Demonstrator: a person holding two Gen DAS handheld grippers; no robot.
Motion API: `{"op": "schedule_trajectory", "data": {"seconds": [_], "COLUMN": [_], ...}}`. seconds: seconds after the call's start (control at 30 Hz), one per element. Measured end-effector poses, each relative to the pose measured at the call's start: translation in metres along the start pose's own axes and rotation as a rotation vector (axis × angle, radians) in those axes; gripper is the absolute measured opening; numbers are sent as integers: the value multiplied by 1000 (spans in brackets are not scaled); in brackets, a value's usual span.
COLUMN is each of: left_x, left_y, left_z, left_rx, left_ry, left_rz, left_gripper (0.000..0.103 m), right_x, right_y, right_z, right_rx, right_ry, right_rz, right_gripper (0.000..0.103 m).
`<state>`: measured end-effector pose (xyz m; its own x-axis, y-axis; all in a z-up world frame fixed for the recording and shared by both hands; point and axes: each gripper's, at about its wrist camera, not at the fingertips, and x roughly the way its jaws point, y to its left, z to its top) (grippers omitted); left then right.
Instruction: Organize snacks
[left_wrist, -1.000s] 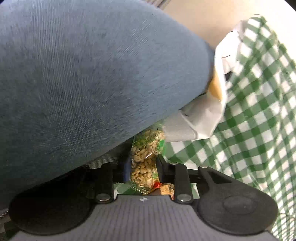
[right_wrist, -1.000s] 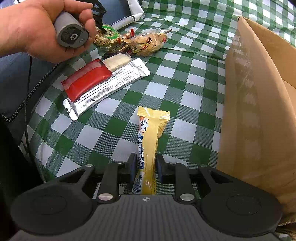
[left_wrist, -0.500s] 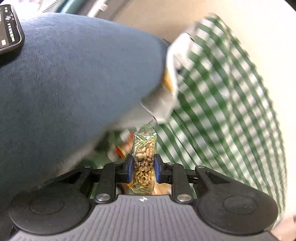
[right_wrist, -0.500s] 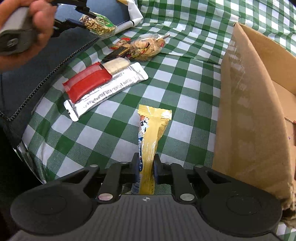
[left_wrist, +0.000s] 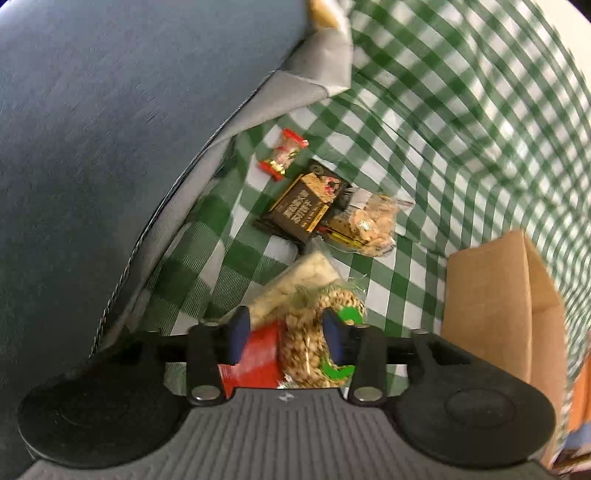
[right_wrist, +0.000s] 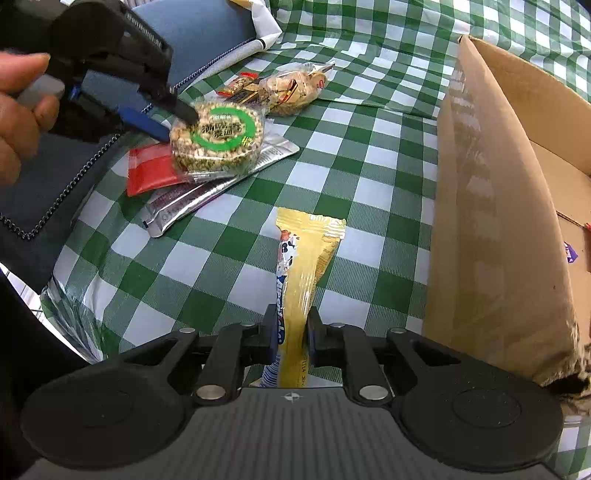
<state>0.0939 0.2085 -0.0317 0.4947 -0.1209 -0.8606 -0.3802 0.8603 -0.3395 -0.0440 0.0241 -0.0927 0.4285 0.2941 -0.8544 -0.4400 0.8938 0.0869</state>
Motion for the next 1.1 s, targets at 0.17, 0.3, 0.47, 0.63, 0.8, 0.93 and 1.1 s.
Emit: {"op": "schedule_trajectory", "data": {"seconds": [0.17, 0.3, 0.47, 0.63, 0.8, 0.93, 1.1], "left_x": [-6, 3, 23, 44, 56, 63, 66], "left_y": [-41, -68, -82, -93, -100, -102, -99], "left_z": [-7, -27, -44, -52, -54, -57, -55], "left_rx": [374, 624, 752, 787, 790, 812, 803], "left_ry": [-90, -58, -25, 31, 67, 82, 89], "left_rz": [132, 48, 42, 78, 90, 123, 138], "left_gripper": [85, 86, 101, 102, 102, 102, 102], "right_x": [2, 5, 6, 7, 9, 9, 9], "right_y": [-2, -3, -4, -5, -6, -6, -4], "right_z": [-2, 0, 1, 3, 5, 5, 4], "right_rx": [-1, 14, 15, 18, 24, 20, 1], "right_ry": [16, 24, 27, 30, 30, 29, 28], "right_rz": [4, 8, 10, 11, 11, 10, 0], "right_gripper": [19, 19, 20, 20, 22, 22, 22]}}
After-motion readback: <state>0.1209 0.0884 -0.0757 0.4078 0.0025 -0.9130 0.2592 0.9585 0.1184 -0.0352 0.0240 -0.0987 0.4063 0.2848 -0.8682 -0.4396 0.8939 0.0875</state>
